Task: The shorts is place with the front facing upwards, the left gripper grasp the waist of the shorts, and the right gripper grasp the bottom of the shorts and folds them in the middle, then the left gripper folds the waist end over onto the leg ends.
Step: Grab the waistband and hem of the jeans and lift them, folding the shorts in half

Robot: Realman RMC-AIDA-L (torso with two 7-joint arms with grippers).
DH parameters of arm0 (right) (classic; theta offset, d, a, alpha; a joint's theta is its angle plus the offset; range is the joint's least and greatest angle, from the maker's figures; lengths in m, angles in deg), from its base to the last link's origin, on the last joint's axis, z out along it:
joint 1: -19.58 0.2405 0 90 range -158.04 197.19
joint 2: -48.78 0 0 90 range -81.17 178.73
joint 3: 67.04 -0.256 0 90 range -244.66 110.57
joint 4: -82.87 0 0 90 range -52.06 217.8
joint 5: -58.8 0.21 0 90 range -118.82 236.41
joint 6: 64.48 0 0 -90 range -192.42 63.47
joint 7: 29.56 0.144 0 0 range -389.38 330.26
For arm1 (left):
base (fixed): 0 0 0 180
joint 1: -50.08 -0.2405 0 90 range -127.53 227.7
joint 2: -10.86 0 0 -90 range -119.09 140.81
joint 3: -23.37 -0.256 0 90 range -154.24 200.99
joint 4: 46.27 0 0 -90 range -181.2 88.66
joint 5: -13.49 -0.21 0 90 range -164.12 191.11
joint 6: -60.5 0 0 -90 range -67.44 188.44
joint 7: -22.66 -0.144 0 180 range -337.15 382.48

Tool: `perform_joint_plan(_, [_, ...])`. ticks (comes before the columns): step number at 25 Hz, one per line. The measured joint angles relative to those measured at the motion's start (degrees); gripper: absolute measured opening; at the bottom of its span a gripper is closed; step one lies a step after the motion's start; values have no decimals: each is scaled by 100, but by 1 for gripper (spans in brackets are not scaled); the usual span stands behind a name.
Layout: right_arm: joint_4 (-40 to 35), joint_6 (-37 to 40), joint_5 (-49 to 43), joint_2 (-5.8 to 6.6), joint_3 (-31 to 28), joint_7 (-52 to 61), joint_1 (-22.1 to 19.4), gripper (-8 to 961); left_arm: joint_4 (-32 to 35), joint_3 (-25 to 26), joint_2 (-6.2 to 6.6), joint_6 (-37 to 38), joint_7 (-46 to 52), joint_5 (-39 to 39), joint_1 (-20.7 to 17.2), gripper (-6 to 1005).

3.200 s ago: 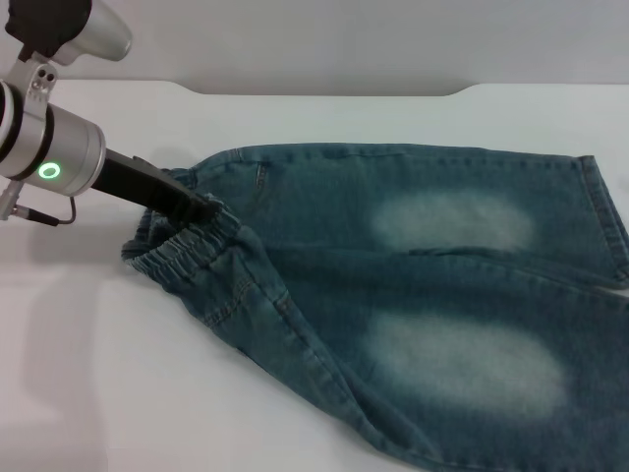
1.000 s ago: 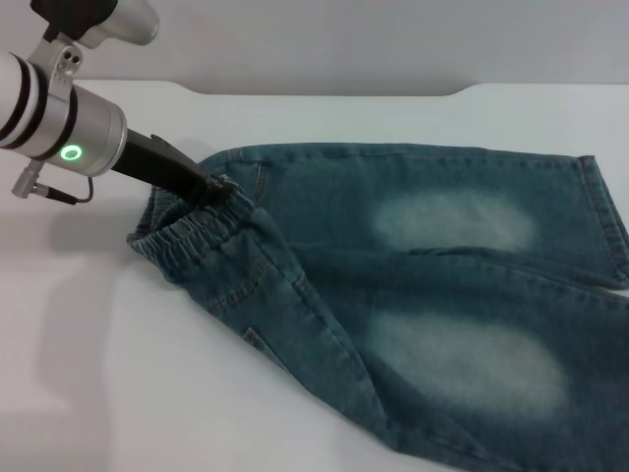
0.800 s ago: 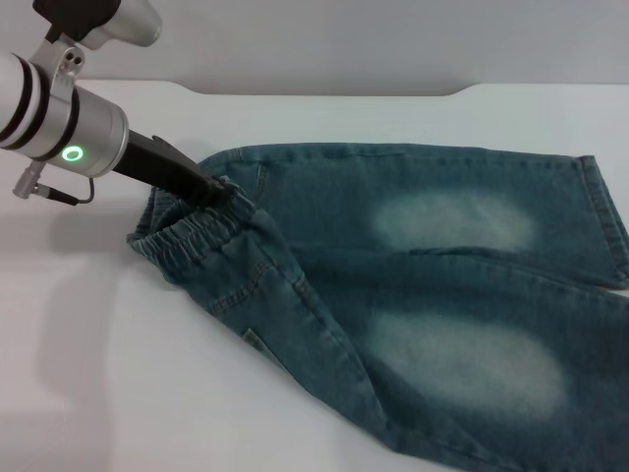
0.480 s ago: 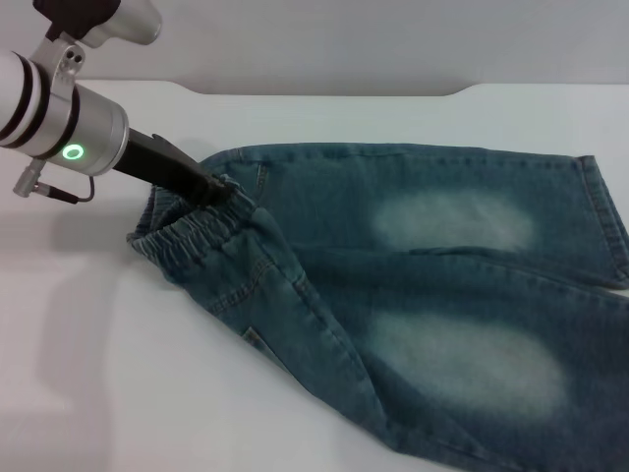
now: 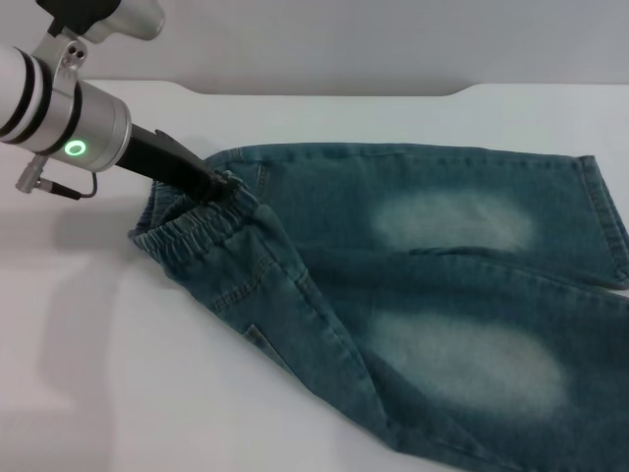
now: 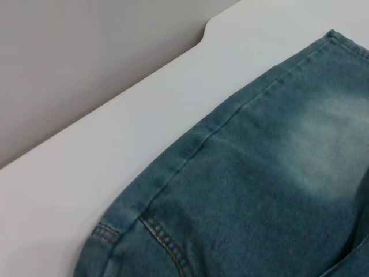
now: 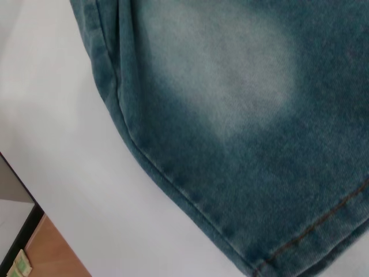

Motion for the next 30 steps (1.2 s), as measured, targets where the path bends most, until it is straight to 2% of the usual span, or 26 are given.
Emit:
perform_joint_plan(11, [20, -60, -45, -143, 137, 11, 143, 555, -40, -18, -8, -117, -21, 21, 39, 42])
perform_joint_plan(22, [27, 103, -55, -142, 256, 111, 206, 554, -44, -18, -8, -142, -22, 21, 54, 43])
perform_joint_plan(30, [9, 197, -129, -94, 296, 159, 256, 554, -44, -19, -3, -150, -22, 20, 56, 43])
